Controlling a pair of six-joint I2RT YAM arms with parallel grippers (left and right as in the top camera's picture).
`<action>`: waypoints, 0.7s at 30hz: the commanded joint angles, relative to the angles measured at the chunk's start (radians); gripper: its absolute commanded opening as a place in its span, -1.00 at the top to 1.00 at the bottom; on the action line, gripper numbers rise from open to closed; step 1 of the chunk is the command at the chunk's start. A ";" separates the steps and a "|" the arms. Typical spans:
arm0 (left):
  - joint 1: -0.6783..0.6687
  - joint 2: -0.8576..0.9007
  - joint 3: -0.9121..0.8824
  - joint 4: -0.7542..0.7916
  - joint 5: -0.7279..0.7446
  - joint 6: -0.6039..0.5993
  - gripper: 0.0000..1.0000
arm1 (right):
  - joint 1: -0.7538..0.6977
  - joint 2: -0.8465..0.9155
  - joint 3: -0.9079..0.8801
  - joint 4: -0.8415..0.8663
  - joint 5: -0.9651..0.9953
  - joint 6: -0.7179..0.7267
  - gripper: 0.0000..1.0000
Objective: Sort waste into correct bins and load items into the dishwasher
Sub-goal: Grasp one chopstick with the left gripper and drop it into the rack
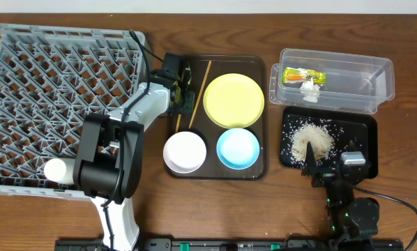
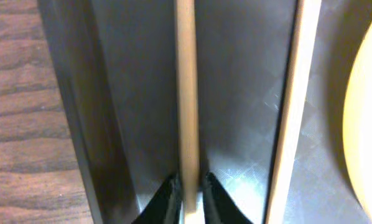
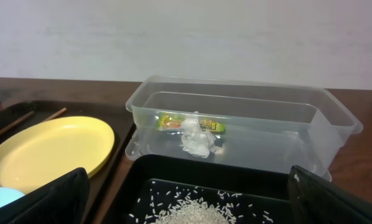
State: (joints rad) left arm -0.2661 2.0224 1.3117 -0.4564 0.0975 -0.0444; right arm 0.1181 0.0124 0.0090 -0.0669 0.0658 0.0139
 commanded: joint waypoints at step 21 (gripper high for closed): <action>0.193 -0.333 0.142 -0.390 -0.241 0.201 0.88 | -0.008 -0.006 -0.003 -0.001 -0.003 -0.008 -0.98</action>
State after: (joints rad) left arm -0.1131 1.6600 1.4685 -0.8310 -0.0719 0.0460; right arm 0.1181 0.0124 0.0090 -0.0669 0.0658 0.0139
